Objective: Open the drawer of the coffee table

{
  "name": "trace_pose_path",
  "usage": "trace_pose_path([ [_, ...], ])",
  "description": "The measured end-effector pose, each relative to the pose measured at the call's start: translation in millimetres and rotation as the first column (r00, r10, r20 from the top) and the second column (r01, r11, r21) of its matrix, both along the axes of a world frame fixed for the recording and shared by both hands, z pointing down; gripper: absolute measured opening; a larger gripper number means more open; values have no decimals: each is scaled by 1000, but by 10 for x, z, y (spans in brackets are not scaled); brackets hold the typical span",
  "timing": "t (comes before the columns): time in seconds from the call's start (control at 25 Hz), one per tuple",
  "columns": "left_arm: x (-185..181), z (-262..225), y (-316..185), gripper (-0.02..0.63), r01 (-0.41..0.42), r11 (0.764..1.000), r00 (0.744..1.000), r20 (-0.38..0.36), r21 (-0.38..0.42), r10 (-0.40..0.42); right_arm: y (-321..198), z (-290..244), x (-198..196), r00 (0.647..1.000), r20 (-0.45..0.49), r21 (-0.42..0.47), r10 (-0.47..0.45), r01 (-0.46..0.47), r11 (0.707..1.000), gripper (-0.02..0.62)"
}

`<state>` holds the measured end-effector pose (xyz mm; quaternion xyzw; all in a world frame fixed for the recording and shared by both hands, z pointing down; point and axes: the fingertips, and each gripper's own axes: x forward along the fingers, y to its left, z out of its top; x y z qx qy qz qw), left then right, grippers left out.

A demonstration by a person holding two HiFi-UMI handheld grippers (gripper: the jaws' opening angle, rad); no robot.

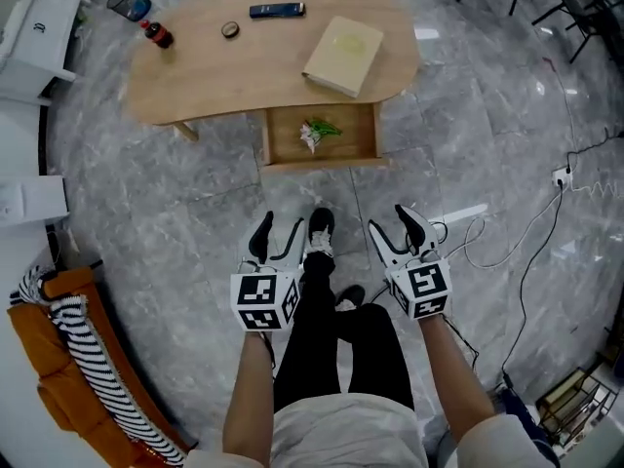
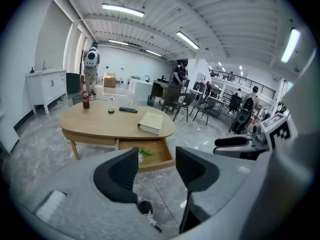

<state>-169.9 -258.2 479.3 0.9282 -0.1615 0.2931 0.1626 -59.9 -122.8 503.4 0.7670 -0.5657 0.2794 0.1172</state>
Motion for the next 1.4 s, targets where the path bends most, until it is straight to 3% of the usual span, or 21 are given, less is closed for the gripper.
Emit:
trace_pose_path([
  [0.16, -208, -516, 309, 241, -26, 999, 999, -24, -34, 25, 181, -405, -314, 997, 57, -17, 52, -51, 999, 236],
  [0.52, -687, -1221, 615, 239, 8, 1000, 999, 43, 2, -8, 579, -1342, -593, 981, 70, -12, 183, -183, 983, 225],
  [0.68, -777, -1484, 708, 198, 25, 999, 999, 39, 30, -26, 699, -1612, -744, 969, 80, 14, 233, -235, 972, 201],
  [0.96, -1005, -1735, 968, 26, 22, 996, 999, 45, 82, -26, 816, -1877, -1184, 971, 93, 78, 219, -226, 971, 134],
  [1.16, -1160, -1825, 1012, 12, 17, 995, 999, 31, 97, -20, 794, -1962, -1297, 983, 46, 90, 178, -182, 979, 98],
  [1.4, -1288, -1783, 1044, 11, 31, 996, 998, 45, 86, -35, 913, -2019, -1325, 976, 59, 125, 211, -217, 968, 34],
])
